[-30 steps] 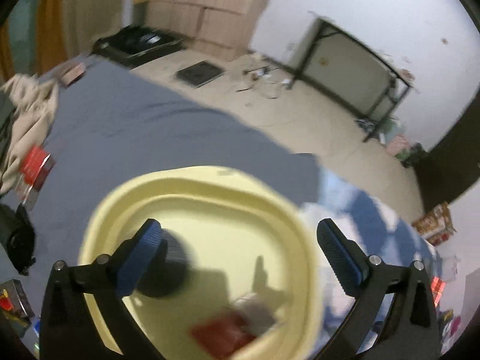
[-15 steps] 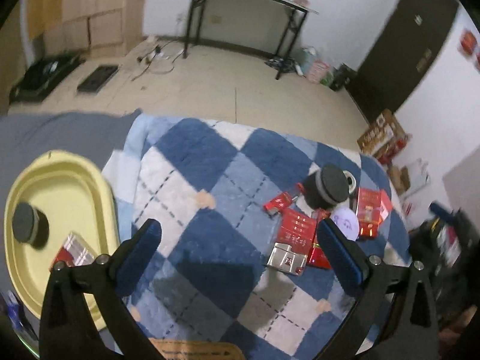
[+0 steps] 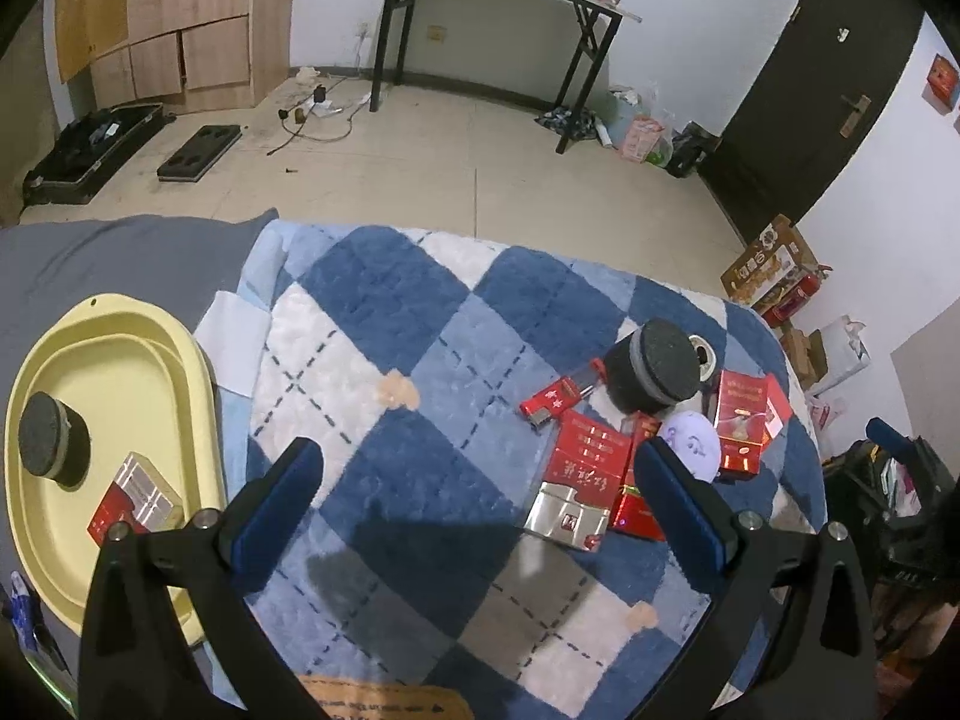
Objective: Organize rigid objects
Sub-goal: 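Move both open tools back toward the remaining items on the quilt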
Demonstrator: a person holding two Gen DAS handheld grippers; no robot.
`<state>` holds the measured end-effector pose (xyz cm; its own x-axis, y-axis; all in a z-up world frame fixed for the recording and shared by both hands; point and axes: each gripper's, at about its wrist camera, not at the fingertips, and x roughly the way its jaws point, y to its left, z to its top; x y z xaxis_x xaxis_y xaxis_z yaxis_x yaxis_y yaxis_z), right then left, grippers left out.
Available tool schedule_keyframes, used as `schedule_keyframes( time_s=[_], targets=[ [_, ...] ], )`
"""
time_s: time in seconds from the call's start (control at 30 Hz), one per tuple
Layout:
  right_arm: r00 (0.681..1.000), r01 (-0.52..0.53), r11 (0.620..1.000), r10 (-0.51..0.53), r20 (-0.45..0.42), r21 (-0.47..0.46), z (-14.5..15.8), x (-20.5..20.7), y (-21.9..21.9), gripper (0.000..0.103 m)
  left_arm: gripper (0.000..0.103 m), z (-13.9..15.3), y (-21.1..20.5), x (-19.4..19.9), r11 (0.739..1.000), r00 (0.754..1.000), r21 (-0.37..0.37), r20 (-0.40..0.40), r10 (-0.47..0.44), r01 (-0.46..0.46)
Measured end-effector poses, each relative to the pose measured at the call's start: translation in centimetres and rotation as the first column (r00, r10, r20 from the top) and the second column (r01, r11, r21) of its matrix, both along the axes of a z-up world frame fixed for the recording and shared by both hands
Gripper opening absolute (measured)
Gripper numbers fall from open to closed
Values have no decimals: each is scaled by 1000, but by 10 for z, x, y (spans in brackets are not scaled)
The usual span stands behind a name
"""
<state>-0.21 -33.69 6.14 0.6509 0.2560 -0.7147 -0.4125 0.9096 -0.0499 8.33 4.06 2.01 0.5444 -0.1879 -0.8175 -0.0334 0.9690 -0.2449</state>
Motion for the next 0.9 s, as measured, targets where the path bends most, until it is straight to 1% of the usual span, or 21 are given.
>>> schedule_keyframes(
  time_s=[0.03,0.13,0.3,0.43,0.53,0.6,0.67,0.73,0.83,0.9],
  targets=[
    [1000,1,1000,-1,-5,-3,-7,12,7,103,103,-2,0,0,1000,1000,1,-3,1,-1],
    [1000,4,1000,-5,-20,-14,-20,27,13,103,103,-7,-2,1,1000,1000,-2,-15,-5,5],
    [999,11,1000,-12,-31,-14,-25,36,7,103,103,-16,-7,-1,999,999,26,-22,-34,34],
    [997,35,999,-35,-66,-11,-41,51,1,103,103,-27,-8,-2,997,997,47,-48,-53,55],
    [994,53,998,-54,-92,-17,-48,59,-8,103,103,-33,-14,-3,995,994,43,-56,-90,93],
    [992,66,998,-67,-111,-14,-52,65,-14,103,103,-39,-25,-6,989,988,36,-65,-142,144],
    [990,75,997,-76,-119,-11,-54,70,-19,103,103,-44,-41,-10,975,975,65,-72,-210,214],
    [986,85,996,-85,-146,-1,-59,77,-25,103,103,-54,-61,-14,954,957,100,-87,-275,284],
    [982,91,996,-91,-167,-10,-66,87,-33,103,103,-67,-75,-13,940,944,116,-125,-306,320],
    [983,75,996,-81,-163,-46,-73,94,-37,103,103,-78,-80,-12,931,937,134,-143,-320,338]
  ],
)
